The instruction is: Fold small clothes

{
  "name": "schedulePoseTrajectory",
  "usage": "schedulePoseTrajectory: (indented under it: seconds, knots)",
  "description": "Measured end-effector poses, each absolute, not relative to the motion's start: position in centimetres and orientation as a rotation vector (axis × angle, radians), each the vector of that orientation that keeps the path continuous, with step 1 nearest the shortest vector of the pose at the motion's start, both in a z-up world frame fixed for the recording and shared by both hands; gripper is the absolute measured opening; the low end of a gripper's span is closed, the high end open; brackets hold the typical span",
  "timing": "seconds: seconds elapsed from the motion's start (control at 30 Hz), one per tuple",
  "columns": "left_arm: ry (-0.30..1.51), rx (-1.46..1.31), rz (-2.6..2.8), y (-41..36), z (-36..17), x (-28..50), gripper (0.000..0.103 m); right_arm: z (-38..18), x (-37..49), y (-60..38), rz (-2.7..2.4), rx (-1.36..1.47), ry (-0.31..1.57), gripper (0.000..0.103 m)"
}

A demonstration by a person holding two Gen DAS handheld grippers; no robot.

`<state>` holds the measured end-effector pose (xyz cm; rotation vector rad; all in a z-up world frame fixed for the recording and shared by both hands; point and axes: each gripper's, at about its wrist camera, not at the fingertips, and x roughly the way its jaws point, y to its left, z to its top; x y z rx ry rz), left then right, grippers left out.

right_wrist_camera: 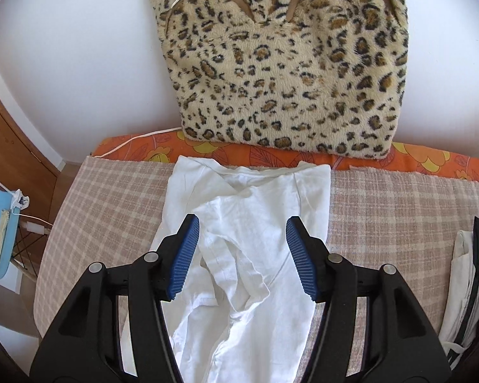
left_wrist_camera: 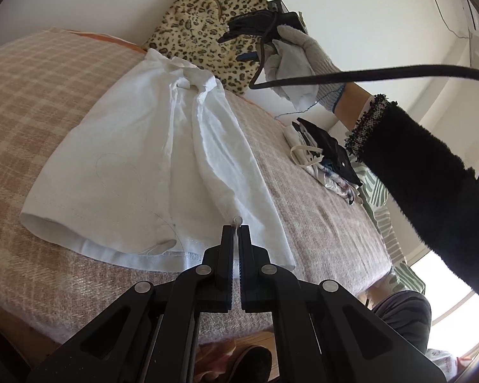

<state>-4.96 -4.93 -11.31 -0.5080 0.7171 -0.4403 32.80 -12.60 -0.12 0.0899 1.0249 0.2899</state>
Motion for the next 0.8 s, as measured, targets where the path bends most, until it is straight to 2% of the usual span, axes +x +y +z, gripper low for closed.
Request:
schedulePoseTrajectory:
  seconds: [0.23,0.37,0.6,0.7,0.8]
  knots:
    - [0.752,-0.481,-0.434,-4.6,-11.0,-5.9,0.001,-2.0,26.5,-16.1,0.289,0.063,1.066,0.06]
    - [0.775,-0.508,-0.401,-2.4,-10.3,-6.6,0.009,-3.6,26.7,-15.6,0.332,0.129,1.101,0.06]
    - [0.675,-0.479,-0.282,3.0,-6.7,-7.1,0.009,-8.2,29.9,-13.9,0.301,0.325,1.147,0.06]
    - [0.646,-0.446,-0.246,4.3,-5.7,-6.8,0.009,-8.2,30.1,-12.8,0.42,0.444,1.121,0.06]
    - [0.646,-0.443,-0.244,5.1,-5.2,-6.1,0.009,-7.8,29.8,-10.2,0.571,0.415,1.186,0.06]
